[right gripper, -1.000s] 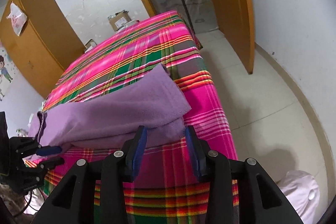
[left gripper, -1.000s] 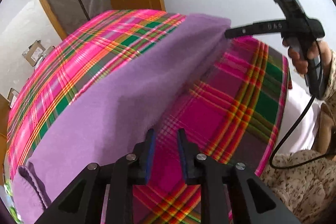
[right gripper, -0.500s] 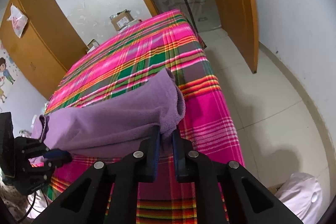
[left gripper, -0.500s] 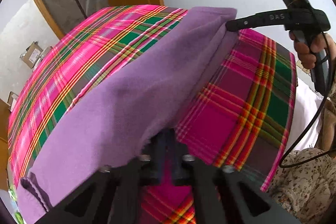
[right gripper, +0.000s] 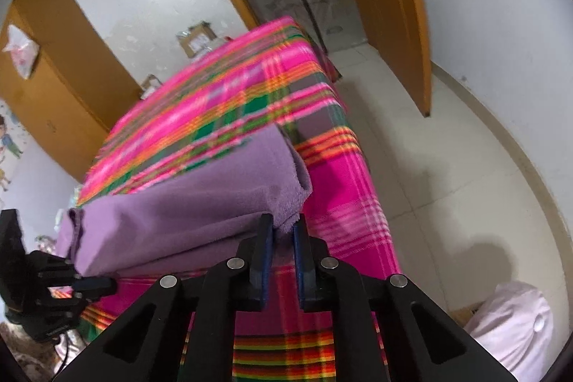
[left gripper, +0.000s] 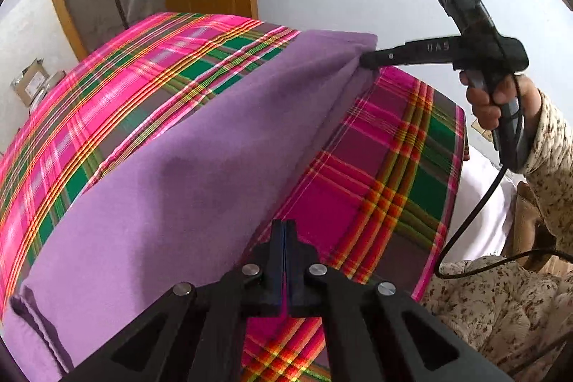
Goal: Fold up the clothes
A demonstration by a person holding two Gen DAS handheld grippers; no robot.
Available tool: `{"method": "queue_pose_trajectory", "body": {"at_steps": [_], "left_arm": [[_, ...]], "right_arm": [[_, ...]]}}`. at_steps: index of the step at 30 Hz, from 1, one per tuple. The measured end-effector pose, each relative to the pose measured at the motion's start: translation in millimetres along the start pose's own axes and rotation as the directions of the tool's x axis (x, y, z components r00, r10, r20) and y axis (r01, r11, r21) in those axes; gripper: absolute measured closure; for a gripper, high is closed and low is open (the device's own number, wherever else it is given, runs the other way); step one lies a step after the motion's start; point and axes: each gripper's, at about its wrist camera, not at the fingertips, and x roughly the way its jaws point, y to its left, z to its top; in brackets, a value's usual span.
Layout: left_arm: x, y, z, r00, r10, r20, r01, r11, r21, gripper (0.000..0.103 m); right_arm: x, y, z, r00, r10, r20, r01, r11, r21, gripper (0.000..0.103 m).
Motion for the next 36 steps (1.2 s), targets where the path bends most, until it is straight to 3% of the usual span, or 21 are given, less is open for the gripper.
{"method": "queue_pose_trajectory", "body": {"at_steps": [5, 8, 10, 12, 14, 18, 20, 21, 22, 23, 25, 34, 36], "left_arm": [[-17, -3, -2, 0.998, -0.054, 0.041, 0.053, 0.998, 0.025, 0.101], [-31, 4, 2, 0.995, -0.002, 0.101, 0.003, 1.000, -0.002, 0.098], [-35, 12, 5, 0.991, 0.021, 0.131, -0.018, 1.000, -0.022, 0.084], [-30, 19, 9, 0.991, 0.044, 0.123, -0.039, 0.998, -0.042, 0.077], [-17, 22, 12, 0.994, 0.058, 0.096, -0.054, 0.997, -0.046, 0.077], [9, 12, 8, 0.992, 0.126, 0.018, -0.126, 0.992, 0.026, 0.077], [18, 6, 5, 0.989, 0.145, -0.013, -0.144, 0.987, 0.073, 0.077], [19, 5, 5, 0.988, 0.153, -0.010, -0.152, 0.985, 0.080, 0.077], [19, 7, 5, 0.989, 0.148, -0.007, -0.147, 0.987, 0.071, 0.077], [17, 10, 6, 0.990, 0.141, -0.004, -0.140, 0.988, 0.059, 0.078], [15, 15, 7, 0.992, 0.126, 0.003, -0.126, 0.991, 0.035, 0.094], [-37, 25, 10, 0.988, 0.088, 0.126, -0.084, 0.996, -0.033, 0.096], [-34, 26, 8, 0.993, 0.050, 0.106, -0.047, 0.998, -0.030, 0.095]], "right_arm": [[-5, -7, -5, 0.997, -0.076, 0.005, 0.076, 0.997, 0.030, 0.089], [-16, -14, -2, 0.989, -0.142, 0.042, 0.140, 0.989, 0.055, 0.087], [-26, -14, 2, 0.987, -0.135, 0.092, 0.130, 0.990, 0.063, 0.084], [-28, -13, 8, 0.989, -0.095, 0.110, 0.089, 0.994, 0.058, 0.082], [-22, -9, 14, 0.993, -0.072, 0.098, 0.068, 0.997, 0.045, 0.071], [-4, -2, 19, 0.998, -0.044, 0.049, 0.042, 0.999, 0.032, 0.069], [1, 0, 17, 0.998, -0.051, 0.034, 0.050, 0.999, 0.022, 0.073], [2, 2, 16, 0.998, -0.056, 0.032, 0.056, 0.998, 0.012, 0.088], [2, 6, 16, 0.998, -0.062, 0.032, 0.062, 0.998, 0.000, 0.097], [3, 9, 16, 0.997, -0.068, 0.032, 0.069, 0.998, -0.012, 0.097], [-4, 13, 18, 0.996, -0.063, 0.057, 0.064, 0.998, -0.026, 0.098], [-44, 30, 33, 0.985, -0.011, 0.169, 0.018, 0.999, -0.042, 0.098], [-47, 31, 32, 0.985, -0.007, 0.175, 0.014, 0.999, -0.042, 0.098]]}}
